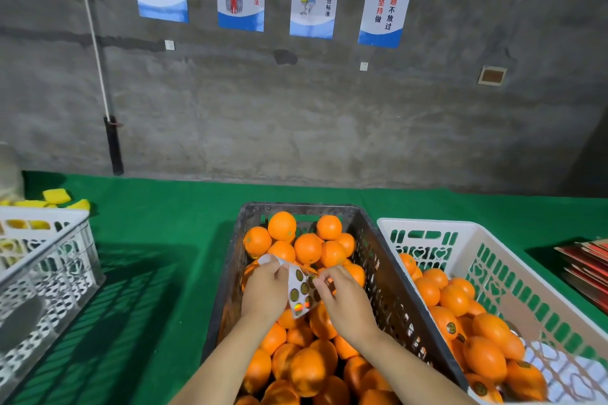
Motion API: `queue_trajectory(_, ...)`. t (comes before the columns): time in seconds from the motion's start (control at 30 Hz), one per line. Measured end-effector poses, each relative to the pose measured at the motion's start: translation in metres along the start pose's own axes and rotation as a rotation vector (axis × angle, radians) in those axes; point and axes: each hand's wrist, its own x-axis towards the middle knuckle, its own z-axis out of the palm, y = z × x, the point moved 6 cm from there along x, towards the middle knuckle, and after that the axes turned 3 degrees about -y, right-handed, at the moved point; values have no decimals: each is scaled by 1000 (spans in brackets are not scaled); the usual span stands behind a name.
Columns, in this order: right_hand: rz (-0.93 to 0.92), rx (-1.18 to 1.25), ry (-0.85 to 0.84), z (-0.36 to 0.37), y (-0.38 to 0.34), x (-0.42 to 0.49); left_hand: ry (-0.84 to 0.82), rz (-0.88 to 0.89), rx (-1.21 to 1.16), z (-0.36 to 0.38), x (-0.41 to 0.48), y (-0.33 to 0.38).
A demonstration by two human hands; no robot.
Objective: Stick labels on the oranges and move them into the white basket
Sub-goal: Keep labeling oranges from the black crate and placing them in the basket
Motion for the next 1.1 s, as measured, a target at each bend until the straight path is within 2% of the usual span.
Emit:
queue_trajectory(0.07, 98, 87, -4, 0, 8, 3, 60, 54, 102, -3, -2, 4)
queue_trajectory(0.17, 338, 314, 13, 2, 26, 6, 166, 113, 188, -9, -6, 9)
queue_trajectory(0.23, 439, 385, -36, 6, 36, 6, 210, 136, 221, -13, -8, 13)
queue_trajectory(0.4, 609, 426, -432, 37, 41, -10, 247, 134, 279, -17, -8, 13)
queue_trajectory(0.5, 625, 376, -562, 48, 40, -15, 280, 135, 282, -21, -6, 13)
queue_trajectory(0.73, 569, 280, -613, 52, 44, -16, 265, 140, 292, -20, -4, 13)
queue_trajectory(0.93, 560, 169, -873, 64, 44, -30, 252, 125, 319, -19, -1, 12)
queue_trajectory(1.1, 540, 227, -837, 63, 40, -25, 248, 134, 341, -15, 0, 9)
